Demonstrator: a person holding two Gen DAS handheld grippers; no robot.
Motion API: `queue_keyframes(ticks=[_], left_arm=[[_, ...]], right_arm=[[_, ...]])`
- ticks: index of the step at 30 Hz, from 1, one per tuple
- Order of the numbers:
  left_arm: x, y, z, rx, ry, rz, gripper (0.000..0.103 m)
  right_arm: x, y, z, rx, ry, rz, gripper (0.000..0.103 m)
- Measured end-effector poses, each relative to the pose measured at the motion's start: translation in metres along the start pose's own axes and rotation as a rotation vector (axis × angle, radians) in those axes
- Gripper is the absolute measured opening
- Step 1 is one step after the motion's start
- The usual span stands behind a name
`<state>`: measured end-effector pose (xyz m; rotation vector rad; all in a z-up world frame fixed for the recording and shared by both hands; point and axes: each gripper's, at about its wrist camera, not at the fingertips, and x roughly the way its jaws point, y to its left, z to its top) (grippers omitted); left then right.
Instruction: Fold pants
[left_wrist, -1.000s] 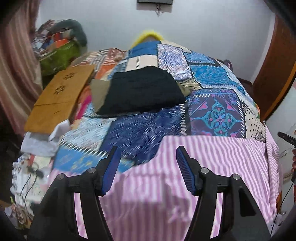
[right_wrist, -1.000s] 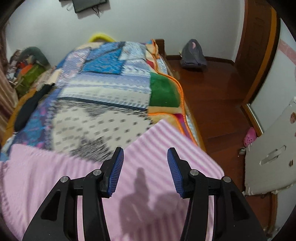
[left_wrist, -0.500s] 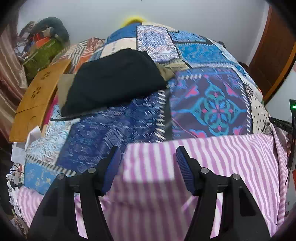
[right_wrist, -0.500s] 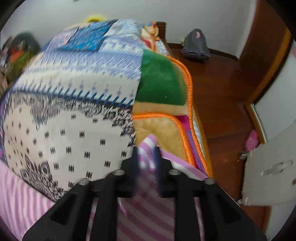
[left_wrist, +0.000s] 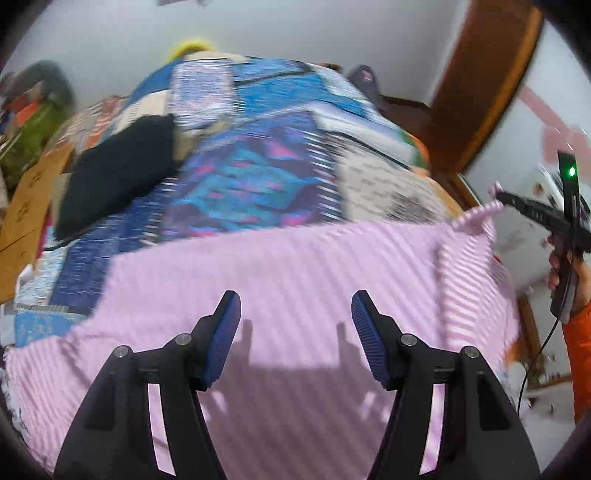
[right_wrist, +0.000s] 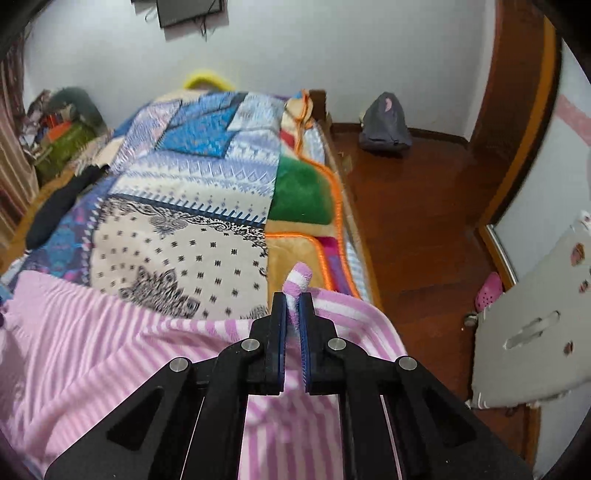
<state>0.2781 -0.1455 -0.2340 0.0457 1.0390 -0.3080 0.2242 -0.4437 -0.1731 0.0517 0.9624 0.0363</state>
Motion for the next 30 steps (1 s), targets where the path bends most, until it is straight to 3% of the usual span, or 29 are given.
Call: queue_keyframes(ticks=[7, 9, 13, 15, 17, 20, 27, 30], left_arm=[[0.020, -0.077, -0.026, 0.082, 0.096, -0.116, 0.062], [0.029, -0.095, -0.034, 0.116, 0.117, -0.109, 0.062], [0.036, -0.113, -0.042, 0.197, 0.090, -0.013, 0.061], [0.034, -0.118, -0.046, 0.223, 0.067, 0.023, 0.051], [0.029, -0.118, -0.050, 0.236, 0.064, -0.004, 0.017], [0.022, -0.122, -0.055, 0.252, 0.062, -0.032, 0.007], [0.008, -0.149, -0.078, 0.327, 0.060, -0.073, 0.003], [0.009, -0.151, -0.083, 0.302, 0.079, -0.110, 0.003]], right_arm=[[-0.028, -0.026, -0.019, 0.080, -0.028, 0.049, 0.006], [-0.032, -0.035, -0.023, 0.109, -0.035, 0.066, 0.006], [-0.046, -0.048, -0.032, 0.143, -0.050, 0.084, 0.006], [-0.054, -0.057, -0.038, 0.167, -0.061, 0.096, 0.006], [-0.059, -0.061, -0.044, 0.183, -0.067, 0.103, 0.006], [-0.067, -0.068, -0.057, 0.197, -0.070, 0.108, 0.006], [-0.068, -0.082, -0.095, 0.236, -0.036, 0.085, 0.006], [-0.063, -0.092, -0.109, 0.268, -0.012, 0.074, 0.006]])
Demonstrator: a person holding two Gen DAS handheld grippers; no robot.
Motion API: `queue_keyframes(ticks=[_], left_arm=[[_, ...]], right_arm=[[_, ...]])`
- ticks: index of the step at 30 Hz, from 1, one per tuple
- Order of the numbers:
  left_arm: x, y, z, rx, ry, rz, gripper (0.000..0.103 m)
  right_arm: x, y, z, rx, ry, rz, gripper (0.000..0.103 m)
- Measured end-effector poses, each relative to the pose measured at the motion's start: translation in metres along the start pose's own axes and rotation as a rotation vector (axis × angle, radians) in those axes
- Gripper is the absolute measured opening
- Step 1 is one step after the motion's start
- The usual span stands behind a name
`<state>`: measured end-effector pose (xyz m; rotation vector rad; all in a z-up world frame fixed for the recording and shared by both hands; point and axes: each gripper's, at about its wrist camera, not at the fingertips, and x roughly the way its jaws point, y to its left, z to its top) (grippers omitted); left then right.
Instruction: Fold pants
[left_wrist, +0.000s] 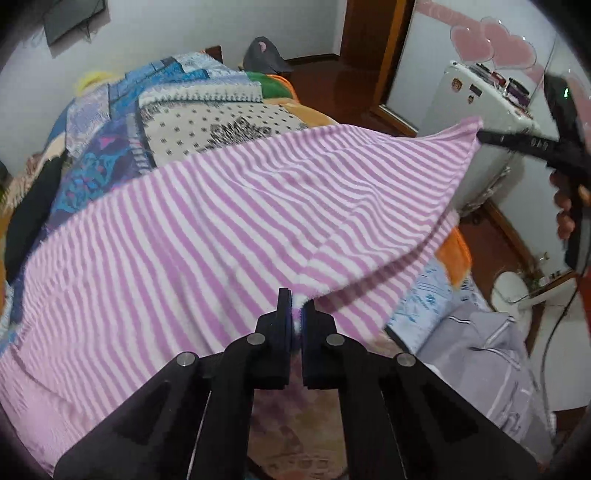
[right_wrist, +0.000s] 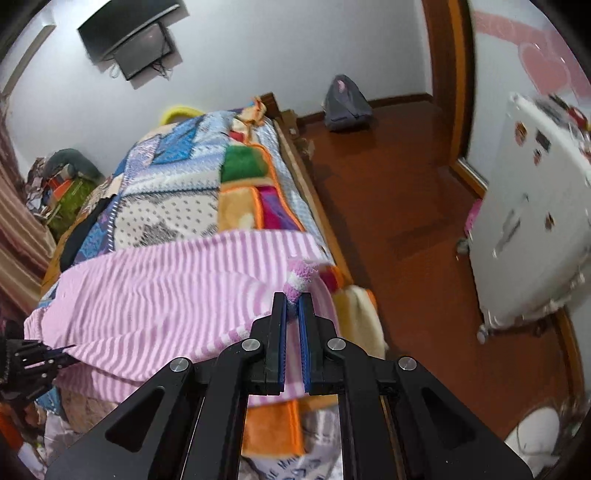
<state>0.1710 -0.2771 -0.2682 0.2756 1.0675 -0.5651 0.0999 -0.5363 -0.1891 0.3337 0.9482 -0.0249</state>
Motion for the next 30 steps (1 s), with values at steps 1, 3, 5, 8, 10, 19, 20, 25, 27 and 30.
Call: queue_keyframes(ticks=[1, 3, 5, 8, 10, 19, 20, 25, 27, 30], left_arm=[[0.000, -0.002, -0.002, -0.009, 0.003, -0.015, 0.003], [0.002, -0.005, -0.006, -0.017, 0.007, -0.030, 0.003], [0.003, -0.008, -0.010, -0.016, 0.006, -0.030, 0.003], [0.003, -0.008, -0.014, -0.038, 0.003, -0.042, 0.003], [0.002, -0.007, -0.015, -0.052, 0.004, -0.049, 0.003], [-0.032, 0.001, -0.023, -0.073, -0.027, -0.083, 0.006], [-0.041, 0.006, -0.024, -0.079, -0.046, -0.067, 0.008], [-0.087, 0.056, -0.029, -0.148, -0.148, 0.045, 0.008], [-0.105, 0.083, -0.034, -0.188, -0.179, 0.099, 0.008], [-0.129, 0.131, -0.045, -0.269, -0.207, 0.165, 0.015]], right_arm=[[0.002, -0.005, -0.003, 0.012, 0.008, -0.005, 0.005], [0.008, -0.014, -0.012, 0.036, 0.025, -0.023, 0.004], [0.015, -0.024, -0.020, 0.062, 0.045, -0.041, 0.004], [0.023, -0.035, -0.031, 0.085, 0.069, -0.070, 0.004], [0.029, -0.042, -0.039, 0.098, 0.093, -0.094, 0.004], [0.013, 0.002, -0.028, -0.031, 0.064, -0.109, 0.005], [0.011, 0.009, -0.026, -0.048, 0.060, -0.100, 0.005], [-0.002, 0.071, -0.009, -0.168, 0.023, -0.025, 0.006], [-0.005, 0.106, -0.001, -0.222, 0.004, 0.018, 0.008], [-0.004, 0.146, 0.006, -0.268, -0.018, 0.082, 0.017]])
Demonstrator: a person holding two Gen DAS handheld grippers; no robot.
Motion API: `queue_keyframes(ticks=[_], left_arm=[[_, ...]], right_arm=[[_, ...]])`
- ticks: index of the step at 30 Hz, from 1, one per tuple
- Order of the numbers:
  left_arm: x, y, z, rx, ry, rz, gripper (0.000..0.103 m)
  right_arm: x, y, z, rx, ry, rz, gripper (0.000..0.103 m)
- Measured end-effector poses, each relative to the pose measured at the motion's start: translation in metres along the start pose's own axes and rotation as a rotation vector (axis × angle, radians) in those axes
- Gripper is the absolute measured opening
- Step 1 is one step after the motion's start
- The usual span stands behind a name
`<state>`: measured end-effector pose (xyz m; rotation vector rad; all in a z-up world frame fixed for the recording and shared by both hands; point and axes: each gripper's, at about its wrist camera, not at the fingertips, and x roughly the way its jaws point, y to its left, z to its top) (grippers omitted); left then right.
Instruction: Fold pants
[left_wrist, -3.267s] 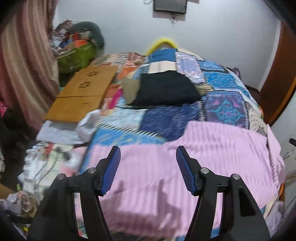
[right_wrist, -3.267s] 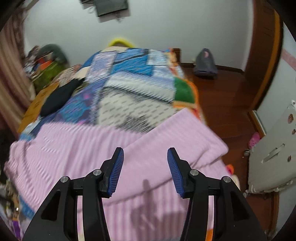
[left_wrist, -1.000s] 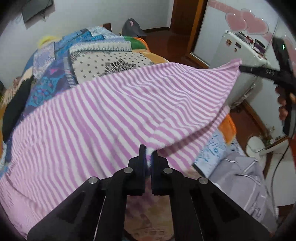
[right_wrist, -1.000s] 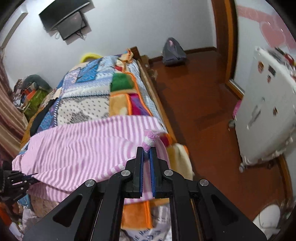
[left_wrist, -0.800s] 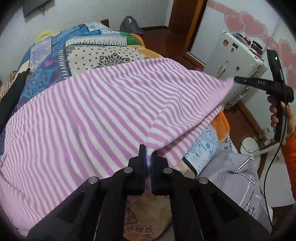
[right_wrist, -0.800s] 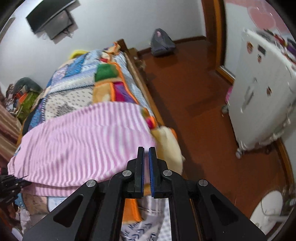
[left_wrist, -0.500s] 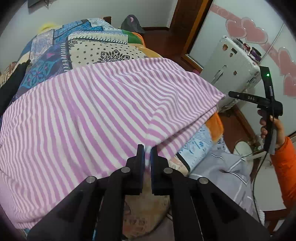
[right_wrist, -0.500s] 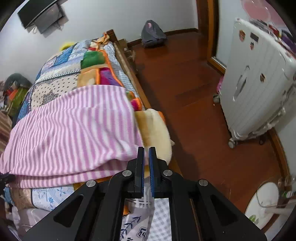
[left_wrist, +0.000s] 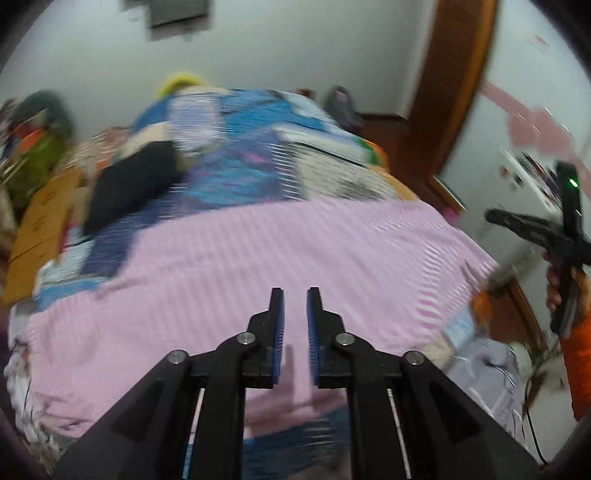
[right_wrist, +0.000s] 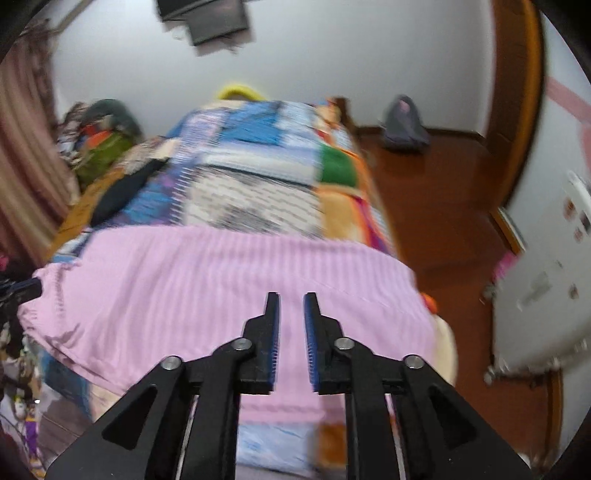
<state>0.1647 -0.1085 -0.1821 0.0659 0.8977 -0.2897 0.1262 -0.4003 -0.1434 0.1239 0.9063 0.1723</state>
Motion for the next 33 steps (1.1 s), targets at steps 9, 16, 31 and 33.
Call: queue_keyframes(ticks=[9, 16, 31, 33], left_arm=[[-0.044, 0.172, -0.003, -0.191, -0.077, 0.284, 0.045], [-0.025, 0.285, -0.029, -0.284, -0.004, 0.361, 0.050], [0.055, 0.329, -0.069, -0.294, 0.158, 0.210, 0.050], [0.055, 0.329, -0.070, -0.290, 0.151, 0.207, 0.050]], right_arm=[[0.039, 0.134, 0.051, -0.187, -0.037, 0.144, 0.038], [0.098, 0.227, 0.074, -0.318, -0.006, 0.199, 0.052], [0.238, 0.352, 0.075, -0.492, 0.253, 0.302, 0.053], [0.249, 0.360, 0.070, -0.512, 0.295, 0.317, 0.053]])
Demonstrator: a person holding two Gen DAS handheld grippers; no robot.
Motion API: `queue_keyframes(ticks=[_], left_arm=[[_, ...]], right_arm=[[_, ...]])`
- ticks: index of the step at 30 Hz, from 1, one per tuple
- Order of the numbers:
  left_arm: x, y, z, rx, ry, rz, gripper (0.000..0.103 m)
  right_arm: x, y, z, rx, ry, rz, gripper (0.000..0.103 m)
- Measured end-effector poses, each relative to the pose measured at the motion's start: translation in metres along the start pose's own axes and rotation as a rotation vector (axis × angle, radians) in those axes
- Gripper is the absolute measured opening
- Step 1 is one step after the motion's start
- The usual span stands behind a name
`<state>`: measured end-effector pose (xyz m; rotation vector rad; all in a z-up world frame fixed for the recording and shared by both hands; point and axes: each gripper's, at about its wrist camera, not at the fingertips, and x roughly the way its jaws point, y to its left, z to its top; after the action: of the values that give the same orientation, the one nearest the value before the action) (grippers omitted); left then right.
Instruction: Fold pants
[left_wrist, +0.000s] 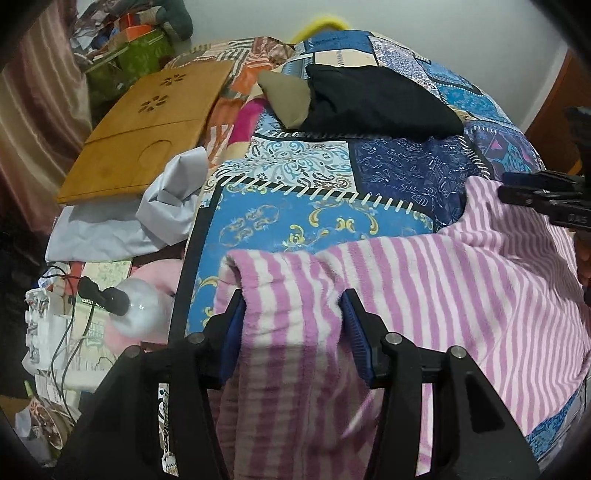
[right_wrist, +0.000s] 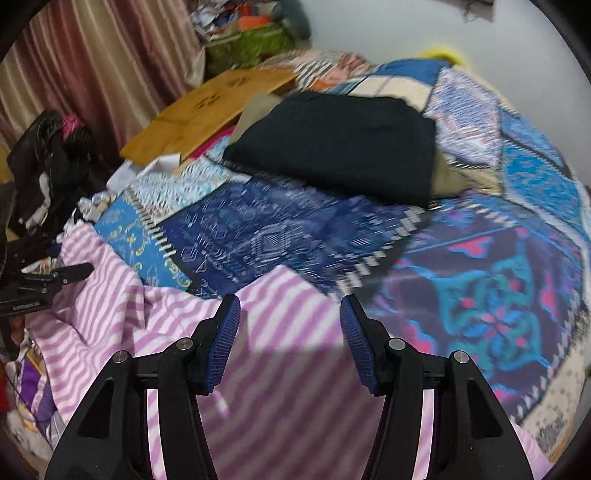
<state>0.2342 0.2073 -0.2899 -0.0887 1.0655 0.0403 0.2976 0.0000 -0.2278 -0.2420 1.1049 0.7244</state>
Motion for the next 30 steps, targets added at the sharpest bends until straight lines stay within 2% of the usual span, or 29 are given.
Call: queue_keyframes(ticks=[3, 7, 8, 12, 13, 14, 17, 20, 24, 27, 30], left_arm=[[-0.003, 0.003, -0.002, -0.036, -0.020, -0.011, 0.047], [-0.008, 0.003, -0.003, -0.035, -0.050, -0.011, 0.037], [-0.011, 0.001, -0.003, -0.028, -0.061, -0.001, 0.035], [-0.021, -0.008, -0.004, 0.022, -0.116, 0.083, 0.030], [-0.022, -0.010, -0.004, 0.037, -0.129, 0.113, 0.020], [-0.022, -0.010, -0.003, 0.048, -0.132, 0.135, 0.017], [-0.018, -0.004, 0.002, 0.045, -0.120, 0.156, 0.018], [-0.005, 0.002, 0.009, 0.045, -0.091, 0.188, 0.018], [-0.003, 0.008, 0.014, 0.036, -0.058, 0.164, 0.018], [-0.024, 0.010, 0.011, 0.029, -0.070, 0.155, 0.023], [-0.055, 0.012, 0.003, 0.018, -0.107, 0.146, 0.033]], right_arm=[[0.014, 0.006, 0.000, -0.025, 0.029, -0.017, 0.045], [0.017, 0.015, -0.003, -0.071, 0.022, -0.056, 0.015], [0.016, 0.016, -0.004, -0.080, 0.016, -0.052, 0.013], [0.008, 0.021, -0.008, -0.106, -0.031, -0.087, 0.010], [0.007, 0.021, -0.006, -0.112, -0.044, -0.104, 0.009], [0.003, 0.022, -0.006, -0.119, -0.063, -0.124, 0.009], [0.000, 0.018, -0.001, -0.113, -0.090, -0.170, 0.009], [0.009, 0.016, 0.003, -0.097, -0.061, -0.192, 0.009], [0.008, 0.016, 0.003, -0.072, -0.032, -0.189, 0.010], [-0.011, 0.014, 0.001, -0.033, -0.038, -0.151, 0.011], [-0.044, 0.013, -0.005, -0.003, -0.078, -0.142, 0.012]])
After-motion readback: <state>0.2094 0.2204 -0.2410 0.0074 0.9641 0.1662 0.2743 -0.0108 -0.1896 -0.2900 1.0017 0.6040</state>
